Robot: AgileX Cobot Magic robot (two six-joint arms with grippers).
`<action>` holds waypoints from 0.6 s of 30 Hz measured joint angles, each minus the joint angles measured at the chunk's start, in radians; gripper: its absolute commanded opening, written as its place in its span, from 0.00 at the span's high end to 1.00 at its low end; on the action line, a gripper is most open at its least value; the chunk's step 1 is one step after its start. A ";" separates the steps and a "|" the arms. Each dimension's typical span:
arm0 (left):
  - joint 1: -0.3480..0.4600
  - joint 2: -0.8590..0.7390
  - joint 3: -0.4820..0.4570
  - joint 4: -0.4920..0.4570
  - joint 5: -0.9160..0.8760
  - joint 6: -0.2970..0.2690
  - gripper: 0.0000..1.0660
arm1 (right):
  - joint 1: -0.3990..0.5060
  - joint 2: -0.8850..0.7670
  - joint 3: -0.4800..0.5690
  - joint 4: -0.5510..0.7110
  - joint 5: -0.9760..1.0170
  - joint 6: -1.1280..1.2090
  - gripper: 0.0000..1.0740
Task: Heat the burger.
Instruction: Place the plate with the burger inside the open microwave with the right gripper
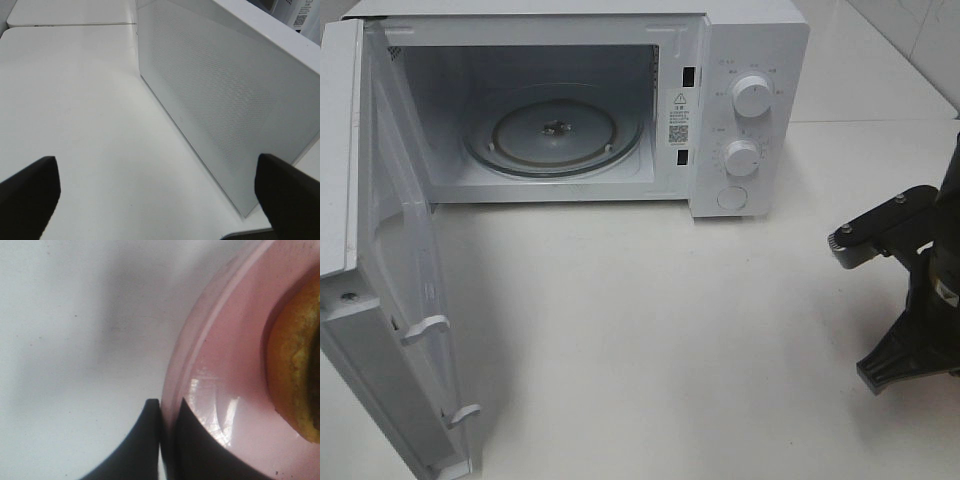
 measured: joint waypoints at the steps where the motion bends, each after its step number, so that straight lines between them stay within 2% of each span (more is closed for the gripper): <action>1: 0.000 0.000 0.000 0.000 0.000 0.000 0.08 | 0.030 0.000 0.000 0.000 0.002 0.000 1.00; 18: 0.000 0.000 0.000 0.000 0.000 0.000 0.08 | 0.228 0.000 0.000 0.001 0.023 -0.001 1.00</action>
